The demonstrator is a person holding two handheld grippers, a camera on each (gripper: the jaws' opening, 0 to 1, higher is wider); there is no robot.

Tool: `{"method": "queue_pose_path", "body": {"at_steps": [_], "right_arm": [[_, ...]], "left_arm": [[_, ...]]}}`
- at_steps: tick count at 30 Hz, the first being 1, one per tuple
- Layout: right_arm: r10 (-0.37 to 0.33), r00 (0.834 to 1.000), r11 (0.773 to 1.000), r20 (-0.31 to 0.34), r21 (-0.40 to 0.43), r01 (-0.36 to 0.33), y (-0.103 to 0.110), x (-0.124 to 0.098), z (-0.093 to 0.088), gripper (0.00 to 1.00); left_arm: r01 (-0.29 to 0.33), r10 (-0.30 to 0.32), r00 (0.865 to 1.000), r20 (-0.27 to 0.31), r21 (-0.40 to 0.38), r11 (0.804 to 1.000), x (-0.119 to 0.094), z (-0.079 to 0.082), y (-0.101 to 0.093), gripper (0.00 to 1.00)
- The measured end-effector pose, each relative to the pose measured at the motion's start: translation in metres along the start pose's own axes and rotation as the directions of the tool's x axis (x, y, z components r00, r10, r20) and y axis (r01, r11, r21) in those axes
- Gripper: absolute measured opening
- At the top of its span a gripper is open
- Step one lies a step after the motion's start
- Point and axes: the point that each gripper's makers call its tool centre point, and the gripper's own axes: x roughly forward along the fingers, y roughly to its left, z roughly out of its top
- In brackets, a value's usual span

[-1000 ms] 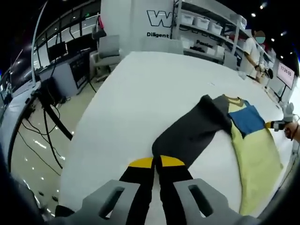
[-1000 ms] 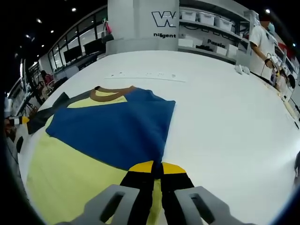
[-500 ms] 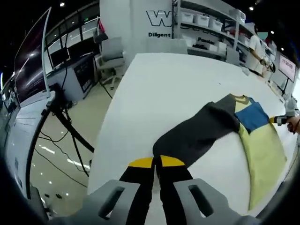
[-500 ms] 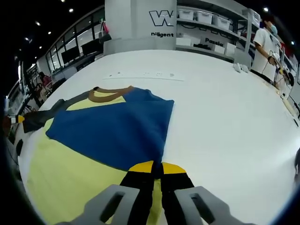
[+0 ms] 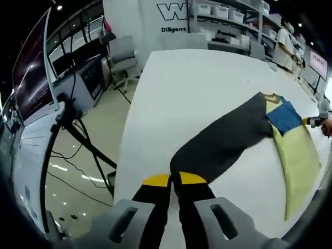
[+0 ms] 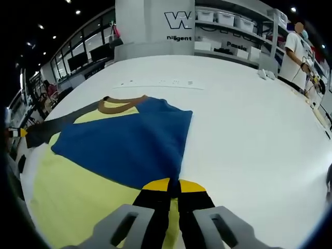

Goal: Fold the garment on the visible template until the final outline fits inside the template.

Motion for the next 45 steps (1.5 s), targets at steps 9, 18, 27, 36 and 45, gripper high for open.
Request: {"method": "queue_pose_path", "body": {"at_steps": [9, 18, 27, 36, 45], "right_arm": [[0.002, 1.0, 1.0, 0.005, 0.015, -0.002, 0.0, 0.0, 0.0, 0.0], [0.001, 1.0, 1.0, 0.006, 0.016, -0.001, 0.0, 0.0, 0.0, 0.0], [0.004, 1.0, 1.0, 0.017, 0.017, -0.005, -0.001, 0.001, 0.001, 0.0], [-0.002, 1.0, 1.0, 0.012, 0.007, 0.002, 0.001, 0.0, 0.0, 0.0], [-0.002, 1.0, 1.0, 0.011, 0.006, 0.002, -0.003, 0.003, 0.001, 0.0]], "left_arm": [[-0.003, 0.007, 0.999, 0.034, -0.127, 0.992, -0.008, -0.013, -0.006, 0.35], [-0.028, 0.02, 0.999, -0.035, -0.247, 0.969, 0.006, -0.051, -0.024, 0.39], [-0.035, 0.028, 0.999, -0.029, -0.282, 0.959, 0.014, -0.055, -0.024, 0.33], [-0.067, 0.053, 0.997, -0.056, -0.309, 0.949, 0.023, -0.067, -0.021, 0.16], [-0.077, 0.063, 0.996, -0.055, -0.305, 0.949, 0.02, -0.065, -0.013, 0.06]]}}
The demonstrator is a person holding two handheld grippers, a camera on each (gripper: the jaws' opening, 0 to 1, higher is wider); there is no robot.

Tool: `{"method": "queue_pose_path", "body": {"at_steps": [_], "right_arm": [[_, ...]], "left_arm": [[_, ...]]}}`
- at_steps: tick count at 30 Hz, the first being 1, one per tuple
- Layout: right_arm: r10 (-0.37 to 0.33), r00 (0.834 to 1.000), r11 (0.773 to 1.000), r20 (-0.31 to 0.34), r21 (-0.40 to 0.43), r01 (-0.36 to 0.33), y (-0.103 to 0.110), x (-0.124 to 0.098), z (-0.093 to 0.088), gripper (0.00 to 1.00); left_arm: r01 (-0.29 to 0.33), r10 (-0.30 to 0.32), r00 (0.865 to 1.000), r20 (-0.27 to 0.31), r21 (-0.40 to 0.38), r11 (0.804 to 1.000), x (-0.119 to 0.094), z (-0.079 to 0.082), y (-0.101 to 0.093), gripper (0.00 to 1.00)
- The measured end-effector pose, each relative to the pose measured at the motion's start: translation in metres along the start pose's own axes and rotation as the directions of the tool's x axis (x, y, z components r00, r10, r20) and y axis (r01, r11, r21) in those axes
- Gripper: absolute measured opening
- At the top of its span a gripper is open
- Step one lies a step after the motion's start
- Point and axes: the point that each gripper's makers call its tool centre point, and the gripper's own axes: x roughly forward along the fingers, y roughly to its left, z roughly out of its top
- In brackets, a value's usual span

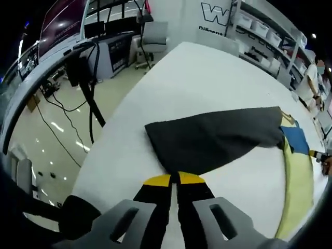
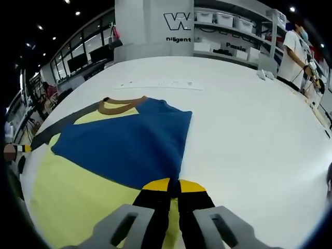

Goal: Fold the garment on the visible template until the final outline fits inside the template.

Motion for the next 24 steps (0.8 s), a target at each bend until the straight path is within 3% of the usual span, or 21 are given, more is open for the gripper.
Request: {"method": "queue_pose_path", "body": {"at_steps": [10, 21, 24], "right_arm": [[0.008, 1.0, 1.0, 0.0, 0.02, -0.008, -0.004, 0.002, 0.0, 0.0], [0.013, 1.0, 0.999, -0.004, 0.044, -0.013, -0.004, 0.003, 0.0, 0.0], [0.022, 1.0, 0.996, 0.0, 0.089, -0.022, -0.004, 0.002, 0.0, 0.0]], "left_arm": [[0.014, -0.015, 1.0, 0.01, 0.03, 0.999, -0.001, 0.018, 0.012, 0.06], [0.024, -0.024, 1.0, -0.001, 0.057, 0.998, -0.002, 0.02, 0.01, 0.06], [0.025, -0.026, 1.0, 0.017, 0.062, 0.998, -0.01, 0.03, 0.004, 0.06]]}}
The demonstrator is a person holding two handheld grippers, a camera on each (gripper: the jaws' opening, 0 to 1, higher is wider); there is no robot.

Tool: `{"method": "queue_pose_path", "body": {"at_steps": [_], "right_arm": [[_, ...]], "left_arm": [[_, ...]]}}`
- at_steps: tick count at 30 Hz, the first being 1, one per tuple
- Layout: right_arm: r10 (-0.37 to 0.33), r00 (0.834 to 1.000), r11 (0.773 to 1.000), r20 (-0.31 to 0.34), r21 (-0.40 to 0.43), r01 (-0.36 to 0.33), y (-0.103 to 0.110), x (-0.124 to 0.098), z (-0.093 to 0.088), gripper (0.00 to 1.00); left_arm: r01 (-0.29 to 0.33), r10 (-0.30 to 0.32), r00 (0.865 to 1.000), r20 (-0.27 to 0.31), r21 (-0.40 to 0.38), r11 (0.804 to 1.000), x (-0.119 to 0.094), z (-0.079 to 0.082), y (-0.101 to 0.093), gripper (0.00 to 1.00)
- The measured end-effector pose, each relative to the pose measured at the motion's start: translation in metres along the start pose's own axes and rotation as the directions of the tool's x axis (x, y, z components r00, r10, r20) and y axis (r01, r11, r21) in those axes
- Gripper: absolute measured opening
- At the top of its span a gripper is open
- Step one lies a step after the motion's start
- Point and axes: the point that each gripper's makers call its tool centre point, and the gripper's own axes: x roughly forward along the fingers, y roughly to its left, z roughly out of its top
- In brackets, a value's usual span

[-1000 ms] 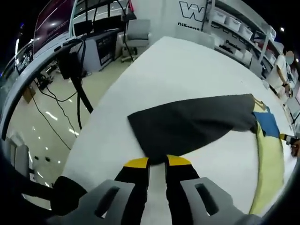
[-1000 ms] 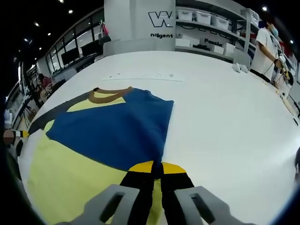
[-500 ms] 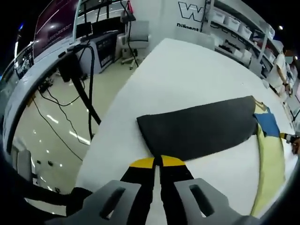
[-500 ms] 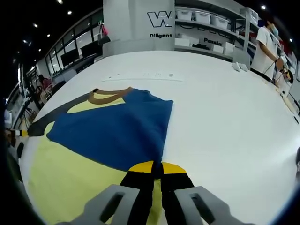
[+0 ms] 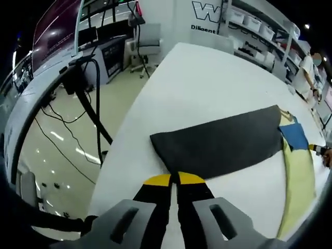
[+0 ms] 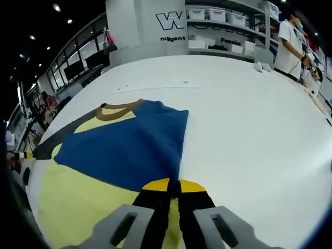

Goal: Fold the garment on the visible template until the final outline fits inside the template.

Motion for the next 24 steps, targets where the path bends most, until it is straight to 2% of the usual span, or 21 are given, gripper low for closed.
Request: {"method": "queue_pose_path", "body": {"at_steps": [2, 5, 10, 14, 18, 20, 21, 24], "right_arm": [[-0.005, 1.0, 0.999, -0.003, 0.037, 0.005, 0.0, -0.001, -0.001, 0.0], [-0.003, 1.0, 0.999, 0.012, 0.045, 0.002, 0.0, -0.003, -0.001, 0.03], [0.014, 0.999, 0.998, 0.038, 0.06, -0.016, 0.002, -0.011, -0.001, 0.25], [0.044, 0.996, 0.997, 0.073, 0.063, -0.048, 0.01, -0.021, 0.001, 0.31], [0.07, 0.993, 0.996, 0.093, 0.053, -0.076, 0.016, -0.033, 0.001, 0.49], [0.088, 0.991, 0.994, 0.101, 0.054, -0.093, 0.02, -0.037, 0.002, 0.55], [0.097, 0.99, 0.994, 0.101, 0.046, -0.103, 0.023, -0.042, 0.002, 0.58], [0.11, 0.989, 0.993, 0.102, 0.04, -0.114, 0.026, -0.047, 0.001, 0.67]], "left_arm": [[-0.001, 0.001, 1.0, 0.014, 0.016, 1.0, -0.003, 0.006, -0.003, 0.06], [0.002, -0.004, 0.999, 0.044, 0.051, 0.999, -0.011, 0.02, -0.011, 0.06], [0.02, -0.026, 0.996, 0.082, 0.067, 0.998, -0.019, 0.037, -0.025, 0.06], [0.054, -0.062, 0.991, 0.115, 0.069, 0.996, -0.025, 0.05, -0.042, 0.06], [0.103, -0.117, 0.983, 0.144, 0.101, 0.99, -0.033, 0.065, -0.073, 0.06], [0.132, -0.151, 0.975, 0.16, 0.123, 0.984, -0.036, 0.072, -0.088, 0.06], [0.159, -0.182, 0.967, 0.178, 0.138, 0.978, -0.04, 0.08, -0.103, 0.06], [0.18, -0.208, 0.96, 0.186, 0.157, 0.971, -0.043, 0.086, -0.118, 0.06]]}}
